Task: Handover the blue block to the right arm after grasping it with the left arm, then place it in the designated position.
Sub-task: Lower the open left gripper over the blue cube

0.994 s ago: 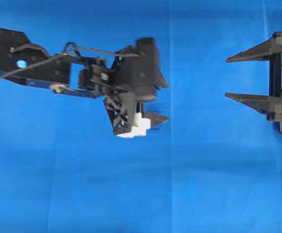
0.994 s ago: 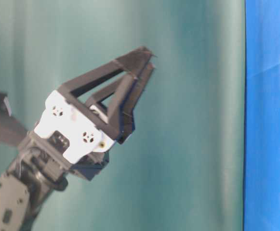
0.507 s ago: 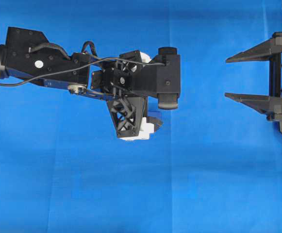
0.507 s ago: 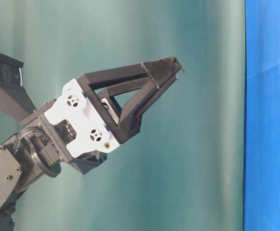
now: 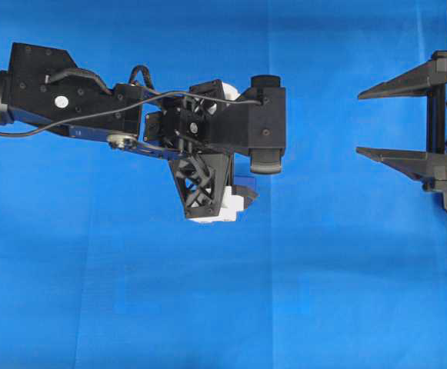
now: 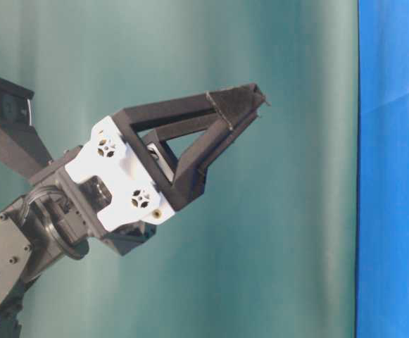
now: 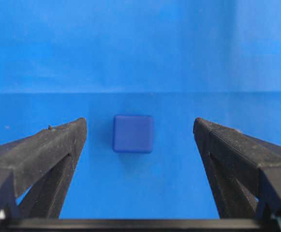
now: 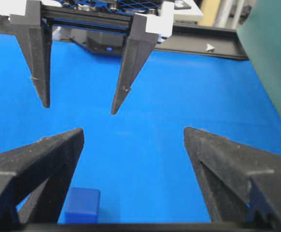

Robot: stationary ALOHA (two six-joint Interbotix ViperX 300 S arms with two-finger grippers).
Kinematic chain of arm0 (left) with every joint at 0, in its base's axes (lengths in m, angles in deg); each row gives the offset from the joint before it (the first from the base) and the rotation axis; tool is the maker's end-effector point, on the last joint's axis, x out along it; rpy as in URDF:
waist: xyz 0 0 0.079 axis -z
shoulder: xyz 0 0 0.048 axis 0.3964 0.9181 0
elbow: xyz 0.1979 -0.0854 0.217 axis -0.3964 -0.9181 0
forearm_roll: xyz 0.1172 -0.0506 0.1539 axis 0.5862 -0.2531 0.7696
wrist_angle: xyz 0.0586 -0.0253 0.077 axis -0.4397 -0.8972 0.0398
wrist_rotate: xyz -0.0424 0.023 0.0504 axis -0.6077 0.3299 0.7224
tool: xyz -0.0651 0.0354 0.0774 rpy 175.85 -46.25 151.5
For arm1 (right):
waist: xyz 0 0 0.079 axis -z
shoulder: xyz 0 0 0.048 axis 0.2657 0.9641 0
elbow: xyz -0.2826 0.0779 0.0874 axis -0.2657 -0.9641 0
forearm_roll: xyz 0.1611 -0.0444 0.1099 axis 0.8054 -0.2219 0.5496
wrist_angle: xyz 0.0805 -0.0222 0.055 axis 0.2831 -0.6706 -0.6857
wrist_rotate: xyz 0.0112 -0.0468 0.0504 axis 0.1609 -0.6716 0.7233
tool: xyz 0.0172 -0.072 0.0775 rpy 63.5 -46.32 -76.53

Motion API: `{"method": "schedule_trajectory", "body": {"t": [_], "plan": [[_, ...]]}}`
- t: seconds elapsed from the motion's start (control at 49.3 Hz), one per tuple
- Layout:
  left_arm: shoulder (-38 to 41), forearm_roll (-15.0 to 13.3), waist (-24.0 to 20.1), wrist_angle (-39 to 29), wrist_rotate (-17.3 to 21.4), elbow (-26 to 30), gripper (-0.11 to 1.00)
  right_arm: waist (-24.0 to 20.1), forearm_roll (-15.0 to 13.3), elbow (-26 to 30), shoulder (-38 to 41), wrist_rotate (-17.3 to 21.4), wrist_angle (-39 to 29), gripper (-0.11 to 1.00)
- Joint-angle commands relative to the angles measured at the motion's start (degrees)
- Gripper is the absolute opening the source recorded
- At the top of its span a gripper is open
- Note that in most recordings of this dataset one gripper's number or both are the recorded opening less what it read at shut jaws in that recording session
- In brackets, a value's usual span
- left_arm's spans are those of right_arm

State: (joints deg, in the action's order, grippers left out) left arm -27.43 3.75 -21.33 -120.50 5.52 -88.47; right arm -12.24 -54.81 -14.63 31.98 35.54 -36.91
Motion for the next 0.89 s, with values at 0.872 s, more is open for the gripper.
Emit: {"method": "schedule_trajectory", "body": {"t": [0.872], "plan": [[1.8, 0.1, 0.1, 9.7, -0.5, -5.5, 0.93, 0.0, 0.1, 1.5, 0.3, 0.1, 0.3, 0.97]]}}
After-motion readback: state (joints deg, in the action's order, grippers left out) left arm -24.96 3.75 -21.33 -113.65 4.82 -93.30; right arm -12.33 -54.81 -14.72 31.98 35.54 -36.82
